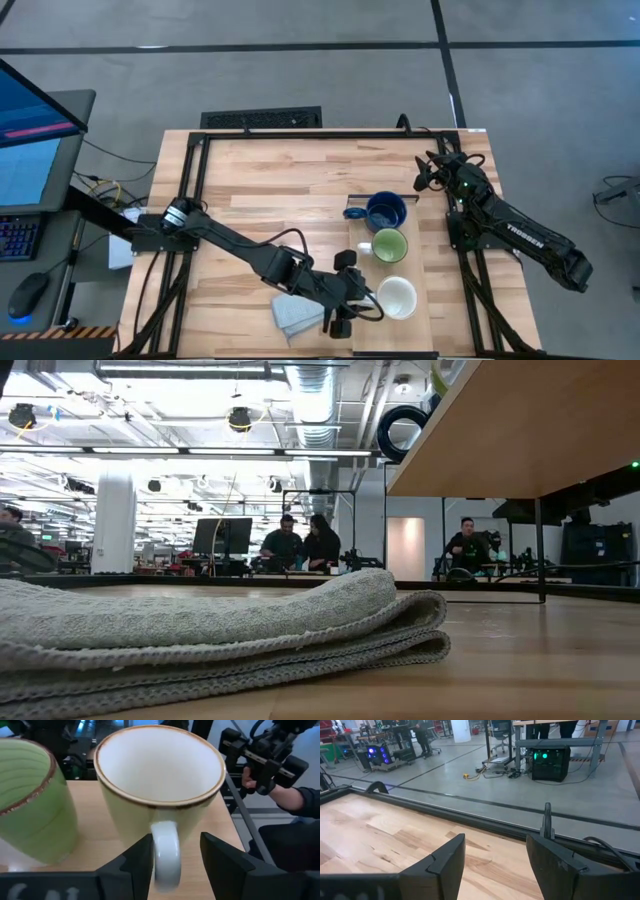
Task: Stack small to large cups/mugs on shelf
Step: Put the white cup on the shelf, then return to Home Position
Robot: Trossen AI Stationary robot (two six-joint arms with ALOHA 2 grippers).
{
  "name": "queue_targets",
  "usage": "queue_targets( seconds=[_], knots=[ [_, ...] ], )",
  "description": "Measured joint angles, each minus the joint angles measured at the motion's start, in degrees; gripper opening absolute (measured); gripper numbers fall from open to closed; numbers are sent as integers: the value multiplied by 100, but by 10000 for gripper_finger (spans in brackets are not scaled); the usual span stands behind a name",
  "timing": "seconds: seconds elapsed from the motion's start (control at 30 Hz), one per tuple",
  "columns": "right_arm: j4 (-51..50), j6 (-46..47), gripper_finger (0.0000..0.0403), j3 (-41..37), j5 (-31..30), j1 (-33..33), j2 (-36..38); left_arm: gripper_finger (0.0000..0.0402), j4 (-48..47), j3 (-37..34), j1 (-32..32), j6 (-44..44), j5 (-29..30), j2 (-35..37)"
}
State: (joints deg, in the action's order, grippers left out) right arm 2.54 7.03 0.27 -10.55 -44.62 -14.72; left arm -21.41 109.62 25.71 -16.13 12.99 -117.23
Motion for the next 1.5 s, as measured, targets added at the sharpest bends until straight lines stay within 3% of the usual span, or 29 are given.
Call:
queue_targets(
  seconds=[0.47,0.6,0.73,0.87,0.97,1.03,1.13,1.17,1.2,1.33,1.5],
  knots=[
    [-4,0,235,0,2,0,0,153,-1526,953,-10,352,277,-7],
    [-4,-2,235,0,2,0,0,153,-2501,1535,-11,267,532,-7],
    [-4,-15,235,-2,2,-2,0,153,-3501,2020,-6,139,1649,2],
    [-4,-78,235,-2,2,-4,7,153,-4488,2449,-18,574,2809,-2],
    [0,-325,235,-1,2,-4,16,153,-5173,2472,-24,603,4275,112],
    [45,-450,235,-1,2,-4,15,153,-5755,2416,-69,204,5378,282],
    [132,-580,235,10,2,-4,17,153,-6960,2410,-160,-1111,6698,566],
    [114,-601,235,18,2,-4,16,153,-6823,2334,-226,-1422,7079,658],
    [88,-599,235,33,4,-4,17,153,-6789,2179,-262,-1478,7281,814],
    [162,-602,235,176,-9,-19,38,153,-6857,1720,-514,-1370,7175,1435],
    [371,-713,235,268,-37,-75,58,153,-6862,504,-1031,-1520,7048,2433]
  ],
)
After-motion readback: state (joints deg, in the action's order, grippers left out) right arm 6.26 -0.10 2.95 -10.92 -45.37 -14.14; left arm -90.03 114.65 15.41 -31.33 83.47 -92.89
